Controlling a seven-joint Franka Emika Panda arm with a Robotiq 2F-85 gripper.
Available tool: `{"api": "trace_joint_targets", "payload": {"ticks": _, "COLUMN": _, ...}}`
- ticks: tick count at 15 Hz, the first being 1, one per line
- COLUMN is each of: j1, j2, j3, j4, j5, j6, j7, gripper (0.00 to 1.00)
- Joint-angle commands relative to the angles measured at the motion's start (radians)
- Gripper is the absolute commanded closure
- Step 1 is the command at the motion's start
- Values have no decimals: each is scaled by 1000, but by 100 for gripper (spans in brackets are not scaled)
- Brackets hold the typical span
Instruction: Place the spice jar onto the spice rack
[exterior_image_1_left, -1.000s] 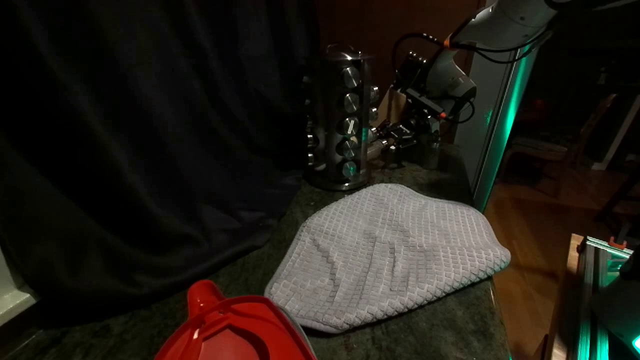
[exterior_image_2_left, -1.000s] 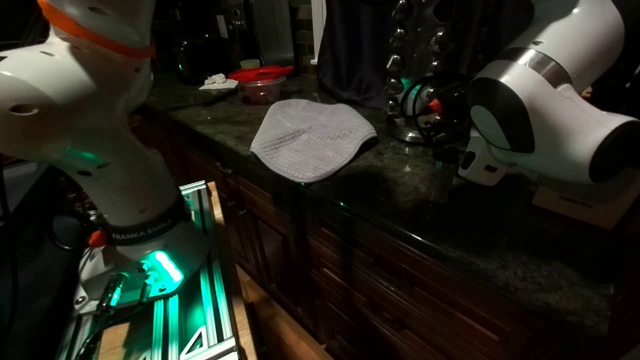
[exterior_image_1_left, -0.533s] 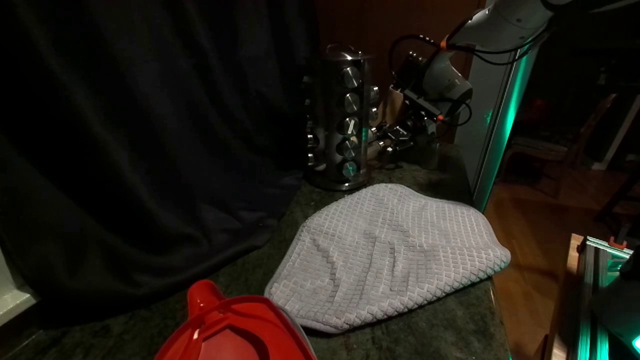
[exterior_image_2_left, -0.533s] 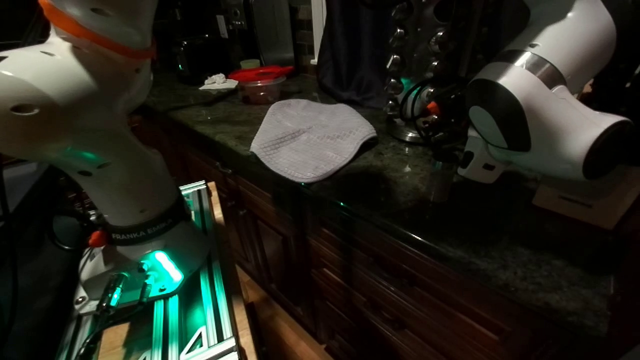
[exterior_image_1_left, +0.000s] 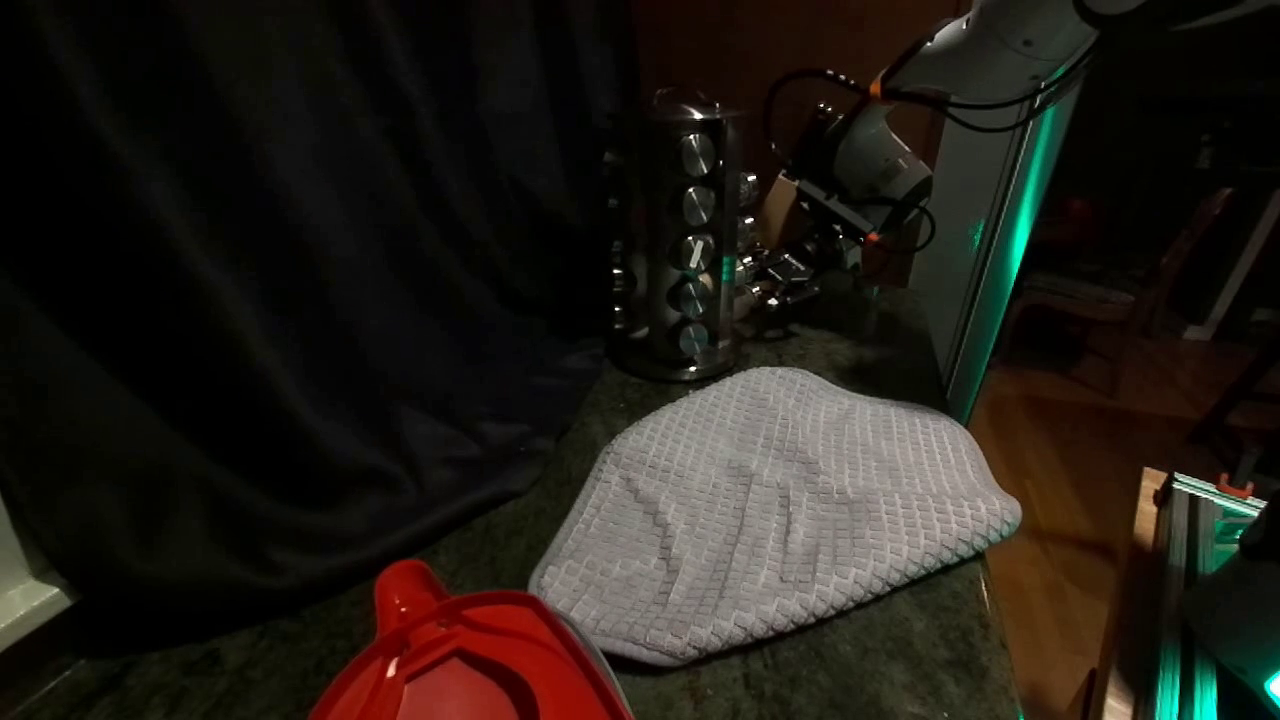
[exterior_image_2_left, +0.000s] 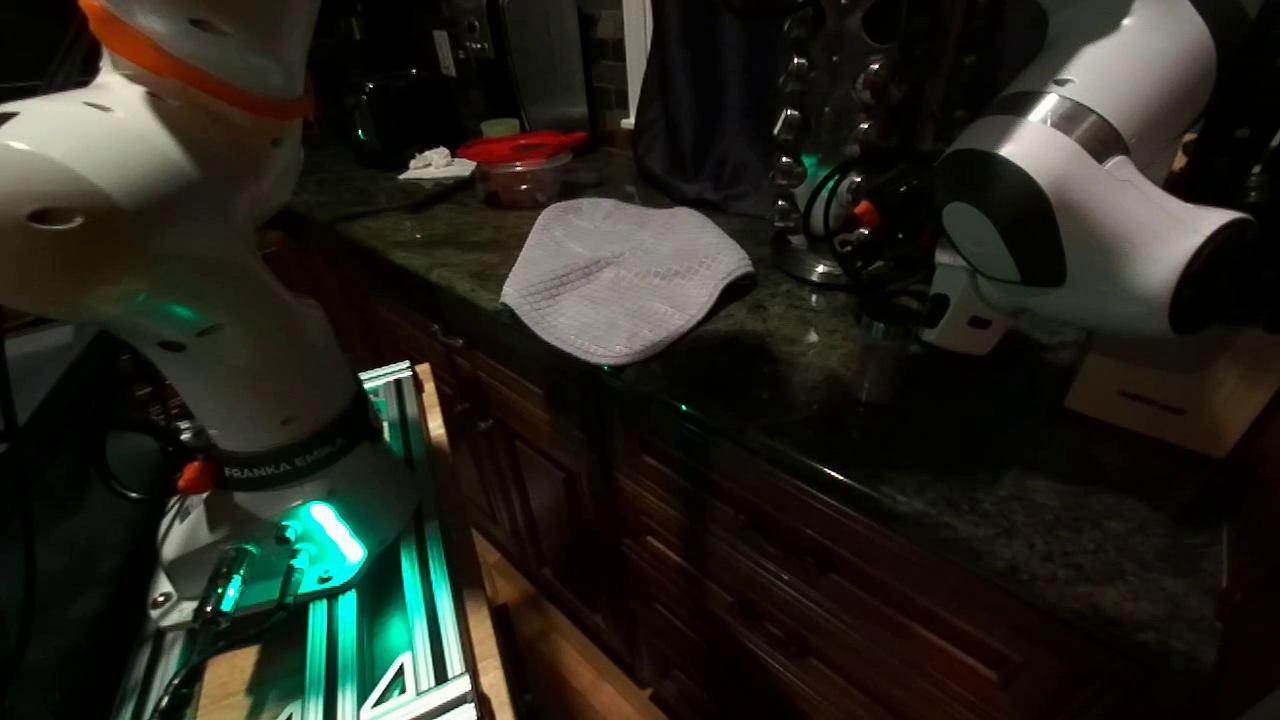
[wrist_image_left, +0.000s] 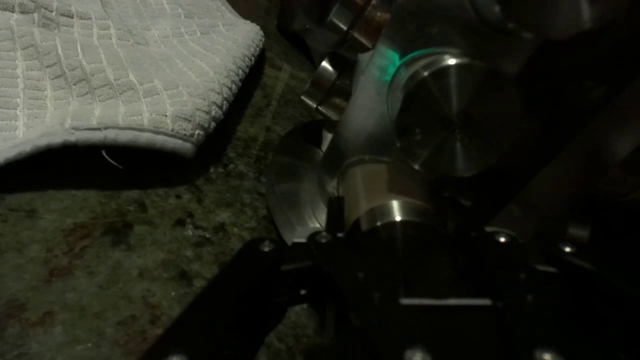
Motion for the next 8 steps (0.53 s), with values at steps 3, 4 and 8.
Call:
{"api": "trace_joint_targets", "payload": {"ticks": 3, "j1": 8, "j2": 15, "j3": 18, "j4": 5, "j5": 23, "j6": -18, "j7": 44, "gripper": 76}}
{"api": "trace_joint_targets", "payload": {"ticks": 4, "j1": 12, "j2": 17, "j3": 21, "j4": 4, "j5": 21, "j6": -16, "j7": 48, "gripper": 76}}
{"api": "trace_joint_targets", "payload": {"ticks": 8, "j1": 15, "j2": 17, "j3": 20, "j4": 4, "j5": 19, "j6": -8, "j7": 64, "gripper": 76}}
